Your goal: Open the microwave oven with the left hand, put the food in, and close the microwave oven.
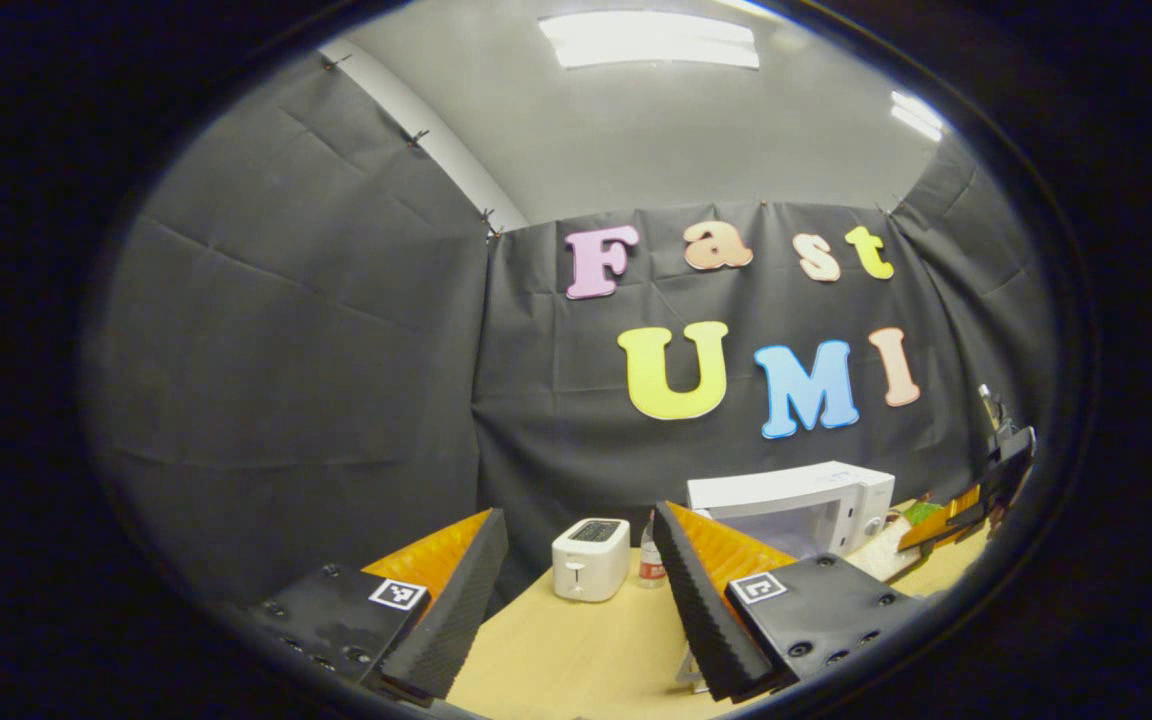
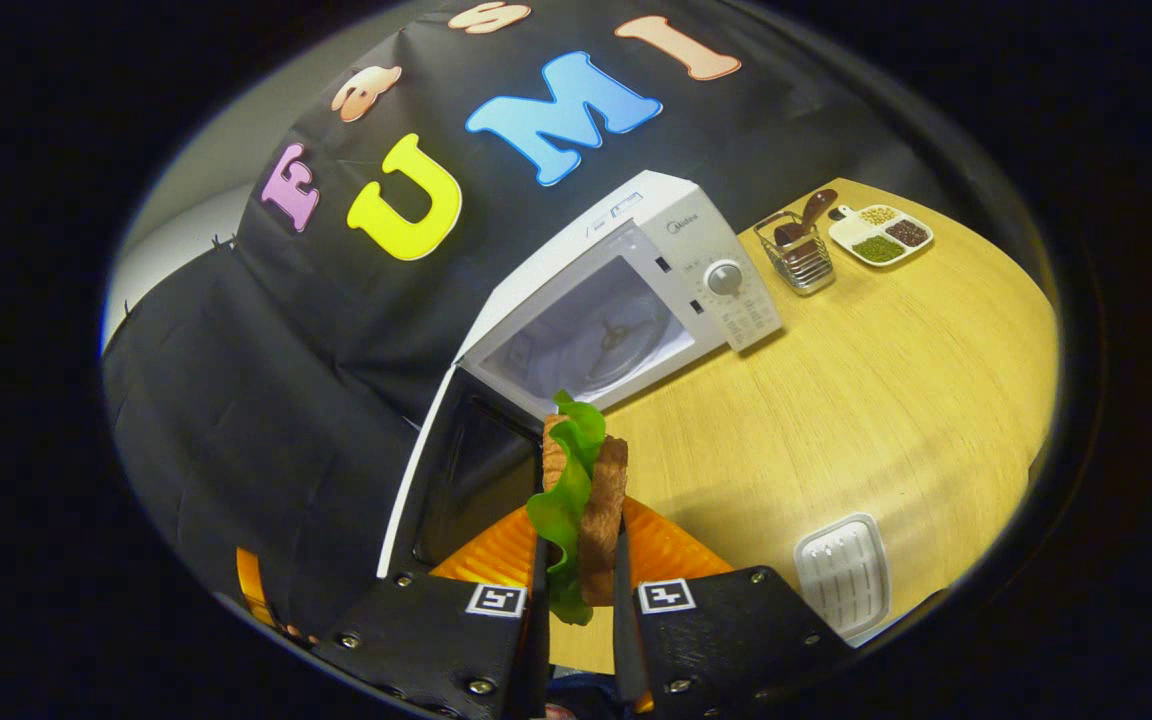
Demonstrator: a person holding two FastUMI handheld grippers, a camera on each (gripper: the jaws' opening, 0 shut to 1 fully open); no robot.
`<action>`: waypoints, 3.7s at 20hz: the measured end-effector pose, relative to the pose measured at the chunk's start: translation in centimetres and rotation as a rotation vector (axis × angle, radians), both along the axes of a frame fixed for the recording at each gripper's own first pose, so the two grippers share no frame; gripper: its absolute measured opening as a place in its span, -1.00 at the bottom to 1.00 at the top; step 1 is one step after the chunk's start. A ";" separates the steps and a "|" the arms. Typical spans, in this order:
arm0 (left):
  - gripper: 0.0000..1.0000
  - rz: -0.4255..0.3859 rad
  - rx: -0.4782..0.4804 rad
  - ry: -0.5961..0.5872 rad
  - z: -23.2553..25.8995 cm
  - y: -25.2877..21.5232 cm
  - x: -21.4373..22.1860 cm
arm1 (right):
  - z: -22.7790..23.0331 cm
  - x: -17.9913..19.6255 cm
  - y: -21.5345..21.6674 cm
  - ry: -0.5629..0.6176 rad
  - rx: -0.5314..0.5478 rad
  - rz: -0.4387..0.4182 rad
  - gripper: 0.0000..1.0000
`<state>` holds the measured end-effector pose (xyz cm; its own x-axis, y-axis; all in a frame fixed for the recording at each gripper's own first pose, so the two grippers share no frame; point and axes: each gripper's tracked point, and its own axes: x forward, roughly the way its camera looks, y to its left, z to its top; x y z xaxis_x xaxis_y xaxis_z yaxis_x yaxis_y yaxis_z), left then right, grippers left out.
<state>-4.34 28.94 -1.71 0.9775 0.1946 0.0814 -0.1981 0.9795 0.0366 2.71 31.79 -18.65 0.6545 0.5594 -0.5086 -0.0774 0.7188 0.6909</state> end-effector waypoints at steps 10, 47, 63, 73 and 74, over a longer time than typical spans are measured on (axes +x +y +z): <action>0.90 0.090 0.033 0.041 0.6 4.5 1.8 | -2.7 9.8 4.6 -0.070 0.053 -0.121 -0.48; 0.92 0.127 0.063 0.135 -4.3 5.7 8.5 | -11.3 23.8 4.5 -0.241 -0.452 -0.207 0.94; 0.89 -0.023 -0.083 0.240 -14.9 1.4 5.5 | 7.7 8.8 -3.5 -0.595 -0.459 -0.257 0.96; -0.72 -0.204 -0.146 0.370 -20.9 -5.8 4.9 | 13.2 2.0 -9.4 -0.681 -0.515 -0.316 0.95; -0.77 -0.221 -0.138 0.380 -21.4 -6.6 5.2 | 13.4 1.7 -9.7 -0.676 -0.509 -0.317 0.96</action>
